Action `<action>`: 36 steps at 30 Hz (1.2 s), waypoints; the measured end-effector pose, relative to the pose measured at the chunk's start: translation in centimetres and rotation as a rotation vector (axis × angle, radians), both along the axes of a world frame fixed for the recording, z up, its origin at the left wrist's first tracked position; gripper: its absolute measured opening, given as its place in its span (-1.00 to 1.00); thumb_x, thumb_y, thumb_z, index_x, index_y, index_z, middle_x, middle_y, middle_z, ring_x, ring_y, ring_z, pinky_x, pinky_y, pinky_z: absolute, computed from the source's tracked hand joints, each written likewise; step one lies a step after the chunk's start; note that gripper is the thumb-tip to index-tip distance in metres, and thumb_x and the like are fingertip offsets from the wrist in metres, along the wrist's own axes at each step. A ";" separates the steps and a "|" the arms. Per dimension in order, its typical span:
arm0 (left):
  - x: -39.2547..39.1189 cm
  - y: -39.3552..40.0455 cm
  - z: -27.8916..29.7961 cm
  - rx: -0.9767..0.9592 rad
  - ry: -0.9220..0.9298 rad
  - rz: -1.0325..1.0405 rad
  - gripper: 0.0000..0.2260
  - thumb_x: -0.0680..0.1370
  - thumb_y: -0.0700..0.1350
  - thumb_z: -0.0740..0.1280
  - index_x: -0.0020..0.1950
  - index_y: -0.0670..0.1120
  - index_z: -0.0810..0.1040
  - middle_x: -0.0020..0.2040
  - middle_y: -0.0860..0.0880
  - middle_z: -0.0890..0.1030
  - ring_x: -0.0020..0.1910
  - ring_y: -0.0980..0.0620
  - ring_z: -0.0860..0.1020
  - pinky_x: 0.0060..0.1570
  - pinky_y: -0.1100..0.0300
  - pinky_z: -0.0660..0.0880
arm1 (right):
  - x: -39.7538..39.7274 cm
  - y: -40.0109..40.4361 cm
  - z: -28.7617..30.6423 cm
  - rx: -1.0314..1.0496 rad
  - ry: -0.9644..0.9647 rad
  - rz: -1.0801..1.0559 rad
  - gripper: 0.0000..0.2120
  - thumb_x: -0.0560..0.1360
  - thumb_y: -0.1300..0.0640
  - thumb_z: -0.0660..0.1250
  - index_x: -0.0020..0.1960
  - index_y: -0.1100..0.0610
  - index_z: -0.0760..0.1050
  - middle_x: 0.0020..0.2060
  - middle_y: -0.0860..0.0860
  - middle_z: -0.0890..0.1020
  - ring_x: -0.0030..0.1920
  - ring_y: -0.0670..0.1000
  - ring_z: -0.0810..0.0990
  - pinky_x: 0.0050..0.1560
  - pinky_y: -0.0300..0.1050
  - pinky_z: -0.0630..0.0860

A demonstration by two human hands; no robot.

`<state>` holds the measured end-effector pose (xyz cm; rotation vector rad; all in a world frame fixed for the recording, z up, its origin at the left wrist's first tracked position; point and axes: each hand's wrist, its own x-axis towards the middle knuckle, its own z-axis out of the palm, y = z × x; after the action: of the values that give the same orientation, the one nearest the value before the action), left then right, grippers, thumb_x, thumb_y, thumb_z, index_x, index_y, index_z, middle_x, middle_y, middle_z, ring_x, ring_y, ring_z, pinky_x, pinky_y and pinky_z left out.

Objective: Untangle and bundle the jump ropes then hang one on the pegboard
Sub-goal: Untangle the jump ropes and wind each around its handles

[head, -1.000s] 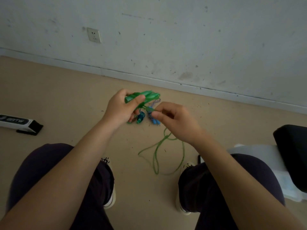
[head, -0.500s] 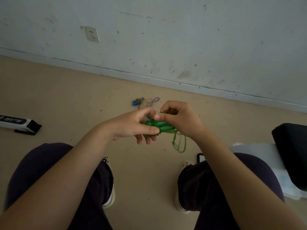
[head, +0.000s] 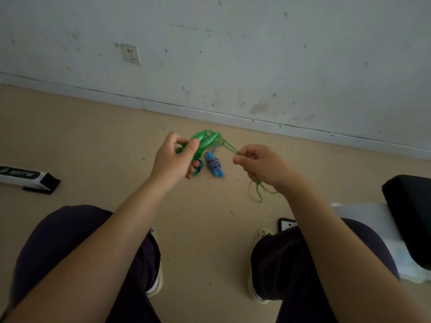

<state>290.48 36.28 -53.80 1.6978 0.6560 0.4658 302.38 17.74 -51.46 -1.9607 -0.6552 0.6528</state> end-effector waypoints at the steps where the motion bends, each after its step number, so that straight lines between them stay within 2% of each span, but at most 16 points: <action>1: 0.0 0.2 -0.1 -0.014 -0.020 0.038 -0.83 0.62 0.05 0.33 -0.03 -0.02 0.44 -0.29 -0.12 0.68 -0.42 0.01 0.59 -0.46 0.12 0.53 | 0.2 -0.2 0.0 -0.007 -0.012 -0.016 -0.85 0.58 0.12 0.35 -0.13 0.15 0.57 -0.54 -0.08 0.43 -0.51 -0.08 0.41 -0.36 -0.15 0.46; 3: 0.0 0.7 0.0 -0.016 -0.057 0.117 -0.84 0.62 0.04 0.32 -0.03 -0.01 0.43 -0.29 -0.12 0.67 -0.44 0.05 0.58 -0.48 0.15 0.51 | 0.7 -0.6 0.1 -0.008 -0.014 -0.035 -0.83 0.57 0.08 0.36 -0.15 0.15 0.57 -0.51 -0.03 0.49 -0.44 0.00 0.49 -0.26 -0.06 0.51; 7: -0.1 1.1 -0.2 -0.056 -0.135 0.297 -0.83 0.63 0.05 0.31 -0.05 0.00 0.39 -0.28 -0.12 0.63 -0.52 0.14 0.53 -0.55 0.23 0.48 | 1.1 -1.0 0.3 -0.079 -0.043 -0.023 -0.80 0.55 0.05 0.39 -0.18 0.14 0.59 -0.43 -0.01 0.57 -0.51 -0.08 0.45 -0.43 -0.19 0.45; 9: 0.0 0.9 -0.3 -0.038 -0.123 0.318 -0.83 0.64 0.04 0.30 -0.03 -0.02 0.38 -0.27 -0.11 0.62 -0.53 0.16 0.52 -0.55 0.25 0.47 | 1.1 -1.0 0.1 -0.137 -0.086 -0.025 -0.81 0.55 0.06 0.39 -0.16 0.16 0.60 -0.39 0.02 0.59 -0.50 -0.08 0.49 -0.42 -0.20 0.51; 11: 0.0 0.7 -0.4 -0.031 -0.043 0.223 -0.82 0.64 0.03 0.30 0.06 -0.07 0.40 -0.22 -0.14 0.65 -0.46 0.13 0.57 -0.48 0.22 0.52 | 1.2 -1.1 -0.1 -0.212 -0.145 -0.015 -0.87 0.55 0.11 0.39 -0.10 0.16 0.63 -0.28 0.05 0.66 -0.32 0.02 0.64 -0.19 -0.05 0.66; 14: 0.1 0.4 -0.3 -0.152 0.053 -0.044 -0.77 0.62 -0.01 0.35 0.14 -0.13 0.45 -0.20 -0.22 0.68 -0.38 -0.01 0.63 -0.40 0.13 0.60 | 1.1 -1.4 -0.1 -0.211 -0.137 0.053 -0.89 0.49 0.21 0.42 -0.02 0.07 0.67 -0.12 0.05 0.71 -0.03 0.10 0.67 0.08 0.09 0.61; 16: 0.0 0.0 -0.3 -0.189 0.061 -0.235 -0.82 0.61 -0.03 0.38 0.11 -0.10 0.51 -0.22 -0.20 0.69 -0.37 -0.03 0.63 -0.39 0.13 0.60 | 0.9 -1.4 0.1 -0.046 0.018 0.099 -0.80 0.46 0.24 0.46 0.06 0.08 0.62 -0.10 0.11 0.72 0.02 0.12 0.68 0.16 0.05 0.54; 18: -0.1 -0.4 -0.3 -0.170 0.082 -0.387 -0.88 0.61 -0.05 0.37 0.09 -0.06 0.59 -0.26 -0.12 0.69 -0.37 -0.01 0.61 -0.37 0.15 0.58 | 0.7 -1.2 0.1 0.081 0.139 0.138 -0.70 0.45 0.21 0.48 0.17 0.12 0.54 -0.16 0.14 0.72 -0.04 0.12 0.69 0.21 0.05 0.50; 20: -0.3 -0.5 -0.1 -0.154 0.090 -0.470 -0.88 0.61 -0.07 0.37 0.11 -0.06 0.62 -0.28 -0.10 0.68 -0.37 0.00 0.60 -0.38 0.17 0.56 | 0.7 -1.1 0.1 0.180 0.226 0.163 -0.64 0.46 0.12 0.47 0.21 0.18 0.51 -0.30 0.09 0.67 -0.19 0.07 0.66 0.13 0.05 0.56; 22: -0.5 -0.1 0.3 -0.139 0.096 -0.519 -0.85 0.61 -0.06 0.37 0.13 -0.07 0.63 -0.28 -0.10 0.68 -0.36 0.00 0.60 -0.39 0.19 0.55 | 0.9 -1.2 0.1 0.228 0.247 0.153 -0.67 0.48 0.03 0.44 0.16 0.18 0.54 -0.39 0.04 0.54 -0.35 0.00 0.54 -0.12 -0.03 0.59; 25: -1.0 0.7 1.0 -0.050 0.181 -0.654 -0.85 0.59 -0.03 0.39 0.10 -0.05 0.65 -0.27 -0.09 0.68 -0.32 0.00 0.61 -0.37 0.19 0.55 | 1.1 -1.5 0.2 0.283 0.202 0.107 -0.88 0.49 0.11 0.43 -0.01 0.13 0.61 -0.43 0.01 0.36 -0.44 -0.06 0.28 -0.40 -0.19 0.29; 26: -1.2 0.8 1.2 -0.022 0.221 -0.710 -0.87 0.59 -0.02 0.39 0.07 -0.03 0.66 -0.26 -0.09 0.68 -0.30 -0.01 0.60 -0.35 0.18 0.55 | 1.1 -1.4 0.2 0.289 0.187 0.093 -0.98 0.49 0.17 0.42 -0.08 0.10 0.62 -0.45 -0.01 0.35 -0.45 -0.07 0.24 -0.42 -0.22 0.23; 29: -1.5 0.3 1.4 -0.002 0.284 -0.867 -0.95 0.58 -0.03 0.41 0.00 0.03 0.64 -0.20 -0.11 0.68 -0.25 -0.02 0.61 -0.31 0.15 0.55 | 0.5 -0.7 -0.2 0.268 0.097 0.074 -0.91 0.51 0.25 0.41 -0.14 0.10 0.58 -0.50 -0.07 0.44 -0.50 -0.14 0.29 -0.47 -0.31 0.25; 31: -1.5 -0.1 1.3 -0.016 0.236 -0.903 -0.96 0.58 -0.06 0.41 0.01 0.01 0.63 -0.18 -0.09 0.69 -0.24 0.01 0.62 -0.29 0.15 0.55 | 0.0 -0.1 -0.5 0.280 0.062 0.047 -0.87 0.50 0.24 0.43 -0.15 0.09 0.50 -0.48 -0.04 0.52 -0.50 -0.14 0.35 -0.48 -0.33 0.29; 34: -1.2 0.0 1.2 -0.091 0.104 -0.796 -0.73 0.58 -0.07 0.41 0.26 -0.03 0.53 -0.11 -0.12 0.70 -0.20 -0.02 0.64 -0.27 0.13 0.57 | -0.2 0.2 -0.8 0.289 0.075 -0.011 -0.83 0.51 0.24 0.42 -0.17 0.08 0.46 -0.44 0.02 0.55 -0.45 -0.02 0.36 -0.48 -0.25 0.27; 36: -1.1 0.3 1.1 -0.209 0.009 -0.711 -0.53 0.55 -0.04 0.43 0.43 0.11 0.40 -0.10 -0.16 0.70 -0.18 -0.06 0.65 -0.24 0.10 0.58 | -0.1 0.3 -1.0 0.309 0.131 -0.025 -0.83 0.52 0.32 0.36 -0.17 0.10 0.49 -0.44 0.05 0.56 -0.48 -0.02 0.32 -0.48 -0.24 0.23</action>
<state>289.38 36.54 -52.69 1.6048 0.0720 -0.1128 302.27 18.02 -52.43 -1.6240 -0.6106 0.6192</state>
